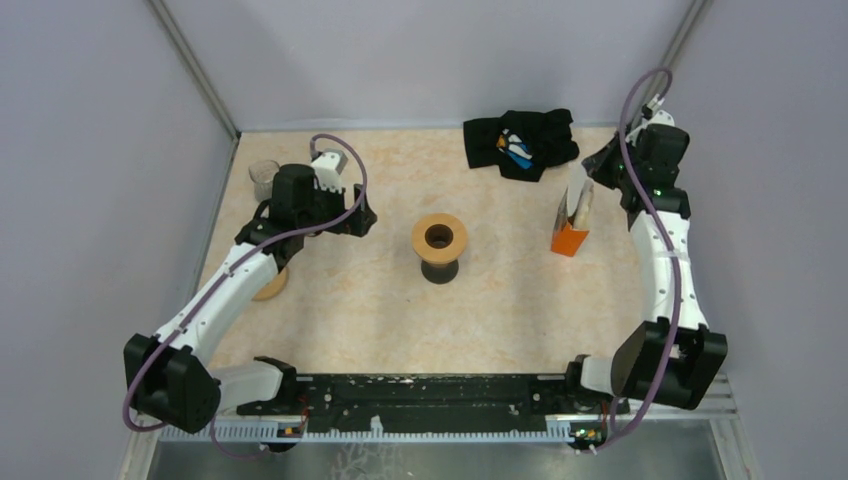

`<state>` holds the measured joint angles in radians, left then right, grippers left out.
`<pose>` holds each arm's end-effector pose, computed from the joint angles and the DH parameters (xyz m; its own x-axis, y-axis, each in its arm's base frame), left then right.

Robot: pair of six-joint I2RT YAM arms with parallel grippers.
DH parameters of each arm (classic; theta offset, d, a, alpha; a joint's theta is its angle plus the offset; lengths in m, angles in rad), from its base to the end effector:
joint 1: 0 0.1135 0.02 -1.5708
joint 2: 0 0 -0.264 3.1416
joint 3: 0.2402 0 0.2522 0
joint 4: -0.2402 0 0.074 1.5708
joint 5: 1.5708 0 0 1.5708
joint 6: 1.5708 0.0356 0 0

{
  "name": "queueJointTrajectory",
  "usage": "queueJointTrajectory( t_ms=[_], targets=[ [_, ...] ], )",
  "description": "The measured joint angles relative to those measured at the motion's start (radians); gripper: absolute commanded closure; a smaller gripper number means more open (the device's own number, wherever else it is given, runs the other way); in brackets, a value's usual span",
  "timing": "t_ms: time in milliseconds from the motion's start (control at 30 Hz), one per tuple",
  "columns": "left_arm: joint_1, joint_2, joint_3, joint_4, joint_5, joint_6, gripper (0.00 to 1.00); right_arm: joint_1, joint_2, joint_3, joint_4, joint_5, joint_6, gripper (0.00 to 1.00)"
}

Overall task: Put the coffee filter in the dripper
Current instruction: Pick up a coffee filter from the coffee filter holder, then place the coffee filter into the coffee filter holder.

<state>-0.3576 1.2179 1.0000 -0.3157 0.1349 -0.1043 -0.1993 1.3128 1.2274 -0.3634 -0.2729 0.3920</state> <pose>0.2559 -0.1007 0.3113 -0.5213 0.0847 -0.8492 0.4033 0.9014 -0.1577 0.2954 -0.0499 0.3607 -0.4111 0.4584 -0.7880 0.1187 0.8839 0.4523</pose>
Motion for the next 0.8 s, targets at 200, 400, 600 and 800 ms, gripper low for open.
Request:
queueJointTrajectory(
  t_ms=[200, 400, 600, 800],
  targets=[
    [0.0, -0.029, -0.001, 0.01, 0.055, 0.0, 0.01, 0.0, -0.071, 0.005, -0.028, -0.08, -0.008, 1.0],
    [0.0, -0.053, -0.002, 0.05, 0.142, -0.001, 0.01, 0.013, -0.135, 0.005, -0.058, -0.152, -0.022, 1.0],
    [0.0, -0.054, -0.001, 0.057, 0.22, -0.016, 0.01, 0.054, -0.178, 0.004, -0.075, -0.2, -0.04, 1.0],
    [0.0, -0.054, -0.001, 0.058, 0.235, -0.038, 0.01, 0.089, -0.184, -0.002, -0.097, -0.179, -0.069, 1.0]
  ],
)
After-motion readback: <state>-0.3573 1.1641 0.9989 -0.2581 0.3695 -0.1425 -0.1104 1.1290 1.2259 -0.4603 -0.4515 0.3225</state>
